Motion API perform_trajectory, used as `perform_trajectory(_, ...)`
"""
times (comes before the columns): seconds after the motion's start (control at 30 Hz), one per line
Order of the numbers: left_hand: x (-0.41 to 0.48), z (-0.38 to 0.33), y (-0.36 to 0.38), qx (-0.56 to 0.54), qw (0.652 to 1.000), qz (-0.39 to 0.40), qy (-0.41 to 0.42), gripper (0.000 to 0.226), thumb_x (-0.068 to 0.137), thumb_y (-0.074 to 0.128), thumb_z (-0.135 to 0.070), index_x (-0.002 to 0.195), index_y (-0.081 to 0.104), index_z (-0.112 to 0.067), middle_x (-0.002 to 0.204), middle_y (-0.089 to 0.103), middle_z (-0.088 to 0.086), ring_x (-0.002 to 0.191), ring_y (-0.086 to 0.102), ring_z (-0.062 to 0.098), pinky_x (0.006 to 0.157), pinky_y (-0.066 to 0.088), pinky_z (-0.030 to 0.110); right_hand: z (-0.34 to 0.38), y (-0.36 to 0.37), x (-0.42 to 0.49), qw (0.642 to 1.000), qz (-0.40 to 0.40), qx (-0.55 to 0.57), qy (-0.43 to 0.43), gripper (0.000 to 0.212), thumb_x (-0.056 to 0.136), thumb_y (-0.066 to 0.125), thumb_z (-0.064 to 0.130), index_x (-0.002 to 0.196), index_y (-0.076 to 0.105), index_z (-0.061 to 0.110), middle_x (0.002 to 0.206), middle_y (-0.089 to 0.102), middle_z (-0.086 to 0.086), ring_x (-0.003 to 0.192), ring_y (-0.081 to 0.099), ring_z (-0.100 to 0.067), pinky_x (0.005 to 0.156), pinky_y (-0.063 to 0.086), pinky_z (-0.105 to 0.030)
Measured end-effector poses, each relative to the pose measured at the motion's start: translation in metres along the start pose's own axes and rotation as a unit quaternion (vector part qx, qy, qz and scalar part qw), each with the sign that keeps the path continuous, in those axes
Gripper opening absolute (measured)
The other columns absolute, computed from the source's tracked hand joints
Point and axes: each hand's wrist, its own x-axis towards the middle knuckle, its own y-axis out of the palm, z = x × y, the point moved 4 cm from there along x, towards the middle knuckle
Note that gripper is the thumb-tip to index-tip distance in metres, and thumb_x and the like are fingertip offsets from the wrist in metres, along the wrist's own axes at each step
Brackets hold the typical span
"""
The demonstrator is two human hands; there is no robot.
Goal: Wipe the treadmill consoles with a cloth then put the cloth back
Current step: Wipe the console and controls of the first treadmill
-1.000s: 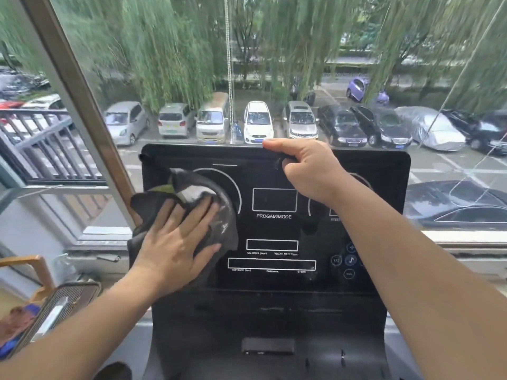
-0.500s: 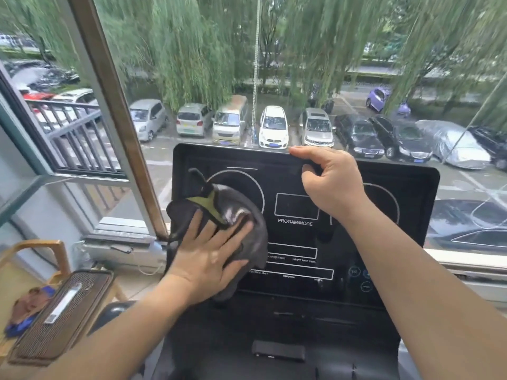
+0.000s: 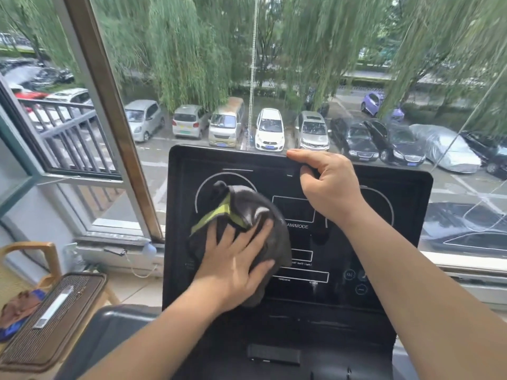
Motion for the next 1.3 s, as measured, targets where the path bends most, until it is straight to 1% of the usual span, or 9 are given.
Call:
perform_trajectory(0.2,0.078,0.044,-0.053,-0.019,0.971,-0.108,-0.212,0.075,0.098,0.03,-0.071,0.164,0.011,-0.04,0.173,0.006,-0.004,0.155,0.009,0.034,0.119,-0.003,0.074,0.007,-0.001,-0.002,1.0,-0.007,-0.009,-0.013,0.039,0.09,0.053,0.026,0.118,0.078,0.035,0.119,0.075,0.02,0.119,0.066,-0.006,0.113,0.045,-0.045)
perform_trajectory(0.3,0.078,0.009,-0.041,-0.013,0.965,-0.124,-0.231,0.072,0.1,0.037,-0.064,0.163,0.022,-0.033,0.172,0.02,0.003,0.153,0.018,0.04,0.116,0.004,0.078,0.008,-0.003,0.0,1.0,-0.004,-0.007,-0.011,0.038,0.091,0.053,0.028,0.117,0.079,0.034,0.117,0.076,0.019,0.113,0.068,-0.007,0.111,0.046,-0.047)
perform_trajectory(0.4,0.045,-0.05,-0.005,0.007,0.995,-0.084,-0.055,0.074,0.095,0.047,-0.062,0.161,0.033,-0.031,0.159,0.047,0.002,0.132,0.046,0.044,0.116,0.007,0.079,0.009,-0.004,0.0,1.0,-0.014,-0.016,-0.01,0.037,0.09,0.052,0.032,0.115,0.08,0.035,0.115,0.077,0.017,0.112,0.068,-0.008,0.11,0.047,-0.047)
perform_trajectory(0.53,0.044,-0.036,-0.011,0.024,0.986,-0.045,0.158,0.07,0.096,0.053,-0.063,0.159,0.038,-0.037,0.142,0.061,-0.005,0.14,0.048,0.033,0.122,0.009,0.069,0.01,-0.005,0.0,1.0,-0.001,-0.011,-0.002,0.035,0.092,0.054,0.036,0.116,0.079,0.036,0.114,0.077,0.018,0.111,0.069,-0.01,0.108,0.048,-0.047)
perform_trajectory(0.77,0.078,0.007,-0.042,0.004,0.975,-0.121,-0.185,0.077,0.099,0.035,-0.068,0.165,0.017,-0.033,0.173,0.013,0.009,0.159,0.005,0.038,0.121,-0.006,0.07,0.009,-0.005,0.003,1.0,0.016,-0.013,0.024,0.047,0.1,0.038,0.052,0.12,0.078,0.036,0.12,0.076,0.014,0.126,0.063,-0.013,0.116,0.04,-0.048)
perform_trajectory(0.9,0.039,-0.062,-0.002,0.005,0.997,-0.059,0.055,0.074,0.094,0.052,-0.064,0.16,0.036,-0.033,0.147,0.057,0.003,0.144,0.037,0.037,0.123,-0.002,0.069,0.013,-0.007,0.002,1.0,0.007,-0.014,0.021,0.048,0.103,0.037,0.05,0.117,0.079,0.032,0.116,0.077,0.014,0.122,0.066,-0.011,0.114,0.042,-0.048)
perform_trajectory(1.0,0.021,-0.048,0.006,0.021,0.982,-0.033,0.186,0.066,0.097,0.056,-0.056,0.158,0.04,-0.036,0.151,0.054,-0.006,0.15,0.036,0.029,0.126,0.008,0.062,0.017,-0.009,0.0,1.0,0.008,-0.008,0.012,0.045,0.105,0.039,0.046,0.119,0.079,0.029,0.105,0.077,0.016,0.118,0.067,-0.011,0.112,0.044,-0.048)
perform_trajectory(1.17,0.019,0.048,-0.02,0.05,0.994,-0.096,-0.023,0.069,0.095,0.048,-0.058,0.158,0.039,-0.033,0.14,0.061,0.005,0.133,0.043,0.036,0.121,0.016,0.071,0.016,-0.006,-0.001,1.0,0.01,-0.013,0.013,0.043,0.106,0.041,0.046,0.12,0.078,0.029,0.097,0.069,0.029,0.115,0.067,-0.006,0.113,0.044,-0.049)
perform_trajectory(1.3,0.002,0.07,-0.012,-0.063,0.915,-0.143,-0.371,0.072,0.099,0.037,-0.055,0.159,0.035,-0.016,0.161,0.038,0.019,0.148,0.029,0.044,0.122,0.012,0.069,0.017,-0.003,-0.002,1.0,0.015,-0.007,0.026,0.04,0.104,0.045,0.044,0.118,0.079,0.029,0.104,0.065,0.038,0.122,0.065,-0.006,0.116,0.042,-0.05)
